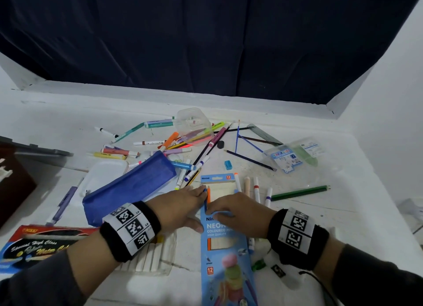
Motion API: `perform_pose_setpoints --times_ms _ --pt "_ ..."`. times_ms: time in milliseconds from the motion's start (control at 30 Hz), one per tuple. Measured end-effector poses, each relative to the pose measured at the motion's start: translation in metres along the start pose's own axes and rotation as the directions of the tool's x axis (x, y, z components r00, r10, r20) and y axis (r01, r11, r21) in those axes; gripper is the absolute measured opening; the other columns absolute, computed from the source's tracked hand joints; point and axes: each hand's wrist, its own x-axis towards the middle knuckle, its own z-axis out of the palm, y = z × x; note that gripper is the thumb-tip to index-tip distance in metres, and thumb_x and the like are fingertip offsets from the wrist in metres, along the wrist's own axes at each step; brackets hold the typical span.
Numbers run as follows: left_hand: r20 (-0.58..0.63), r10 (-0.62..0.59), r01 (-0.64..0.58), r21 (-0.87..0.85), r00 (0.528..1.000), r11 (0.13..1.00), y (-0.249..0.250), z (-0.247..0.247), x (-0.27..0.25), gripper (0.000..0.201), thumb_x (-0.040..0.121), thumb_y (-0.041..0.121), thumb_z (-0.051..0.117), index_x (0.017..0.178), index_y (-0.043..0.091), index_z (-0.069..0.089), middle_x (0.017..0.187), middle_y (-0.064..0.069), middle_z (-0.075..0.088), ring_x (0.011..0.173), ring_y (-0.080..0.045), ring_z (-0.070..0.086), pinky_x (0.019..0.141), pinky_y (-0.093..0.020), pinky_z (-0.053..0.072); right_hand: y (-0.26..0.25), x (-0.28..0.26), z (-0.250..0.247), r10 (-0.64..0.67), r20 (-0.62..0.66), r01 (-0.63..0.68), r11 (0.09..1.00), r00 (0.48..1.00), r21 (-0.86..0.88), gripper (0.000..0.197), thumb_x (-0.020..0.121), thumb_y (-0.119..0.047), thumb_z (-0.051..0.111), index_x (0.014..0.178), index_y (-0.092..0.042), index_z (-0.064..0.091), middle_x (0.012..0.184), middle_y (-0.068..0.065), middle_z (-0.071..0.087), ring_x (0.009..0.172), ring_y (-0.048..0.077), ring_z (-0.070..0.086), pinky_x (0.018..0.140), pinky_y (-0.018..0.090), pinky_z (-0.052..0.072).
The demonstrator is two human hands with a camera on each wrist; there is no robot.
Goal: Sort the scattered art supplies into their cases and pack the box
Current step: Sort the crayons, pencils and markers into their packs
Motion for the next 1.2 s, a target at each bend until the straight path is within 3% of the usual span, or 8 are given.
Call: perform_pose_setpoints --times_ms 167,333,533,700,767,933,1033,1200 --pt "-0.072 0.023 -0.024 -0.005 0.997 1.000 0.001 -0.009 0.007 0.074 0.079 0.055 0.075 0.139 0.023 0.048 0.146 0.003 0.047 0.135 -0.020 0.045 0.108 -0.039 0.044 0.005 -0.013 -0.018 0.046 -0.221 -0.040 0.999 0.974 0.033 0.020 0.094 -0.018 0.058 0.107 -0.016 0.073 0.104 -0.004 0.072 0.089 0.002 0.062 0.083 0.017 0.047" --pt "-0.076 0.029 -0.025 0.053 0.997 0.998 0.008 -0.023 0.006 0.070 0.077 0.051 0.077 0.137 0.024 0.054 0.145 0.008 0.044 0.135 -0.014 0.039 0.110 -0.031 0.038 0.026 -0.047 -0.064 0.158 -0.427 -0.254 0.950 0.890 -0.179 0.009 0.092 -0.022 0.059 0.089 -0.023 0.068 0.081 -0.009 0.065 0.069 0.006 0.059 0.067 0.023 0.049" --pt "-0.170 0.071 -0.049 0.134 0.983 0.990 0.013 -0.055 0.027 0.030 0.092 0.058 0.056 0.101 0.030 0.060 0.103 0.009 0.057 0.097 -0.013 0.056 0.082 -0.034 0.050 0.072 -0.088 -0.088 0.497 -0.316 -0.586 0.732 0.808 -0.348 0.011 0.086 -0.024 0.058 0.095 -0.029 0.061 0.099 -0.007 0.061 0.092 0.019 0.059 0.076 0.030 0.049" --pt "-0.338 0.082 -0.068 0.055 0.938 0.996 0.023 -0.079 0.081 0.034 0.101 0.035 0.046 0.132 0.026 0.057 0.124 0.001 0.057 0.116 -0.019 0.052 0.095 -0.038 0.046 0.087 -0.093 -0.090 0.533 -0.296 -0.607 0.646 0.793 -0.463 0.014 0.089 -0.021 0.051 0.098 -0.026 0.061 0.107 -0.005 0.060 0.103 0.022 0.060 0.076 0.028 0.046" --pt "-0.302 0.090 -0.073 0.066 0.949 0.995 0.032 -0.085 0.104 0.037 0.100 0.024 0.043 0.135 0.023 0.054 0.127 -0.002 0.056 0.119 -0.023 0.049 0.097 -0.038 0.044 0.089 -0.090 -0.089 0.550 -0.278 -0.605 0.606 0.788 -0.515 0.021 0.090 -0.018 0.049 0.105 -0.024 0.062 0.111 -0.003 0.058 0.105 0.022 0.060 0.078 0.030 0.048" --pt "-0.072 -0.014 0.034 0.295 0.997 0.955 0.046 -0.091 0.145 0.019 0.093 0.021 0.054 0.111 0.019 0.062 0.111 -0.001 0.058 0.106 -0.026 0.058 0.093 -0.045 0.040 0.089 -0.081 -0.086 0.538 -0.261 -0.579 0.588 0.801 -0.565 0.018 0.094 -0.016 0.048 0.108 -0.019 0.059 0.114 0.001 0.057 0.103 0.026 0.061 0.073 0.031 0.044" --pt "-0.133 0.003 0.035 0.278 0.991 0.960 0.048 -0.095 0.151 0.010 0.093 0.021 0.050 0.092 0.018 0.060 0.089 -0.001 0.058 0.091 -0.028 0.060 0.081 -0.040 0.041 0.089 -0.081 -0.084 0.526 -0.256 -0.568 0.604 0.811 -0.560 0.015 0.095 -0.017 0.049 0.108 -0.019 0.057 0.113 0.000 0.056 0.101 0.026 0.060 0.073 0.032 0.044" --pt "-0.216 0.023 0.043 0.293 0.976 0.955 0.050 -0.098 0.147 0.016 0.089 0.015 0.059 0.098 0.020 0.072 0.103 -0.007 0.069 0.094 -0.030 0.065 0.074 -0.031 0.044 0.085 -0.079 -0.083 0.536 -0.223 -0.565 0.642 0.814 -0.519 0.018 0.093 -0.008 0.048 0.106 -0.018 0.057 0.110 0.003 0.052 0.096 0.027 0.058 0.074 0.035 0.051"
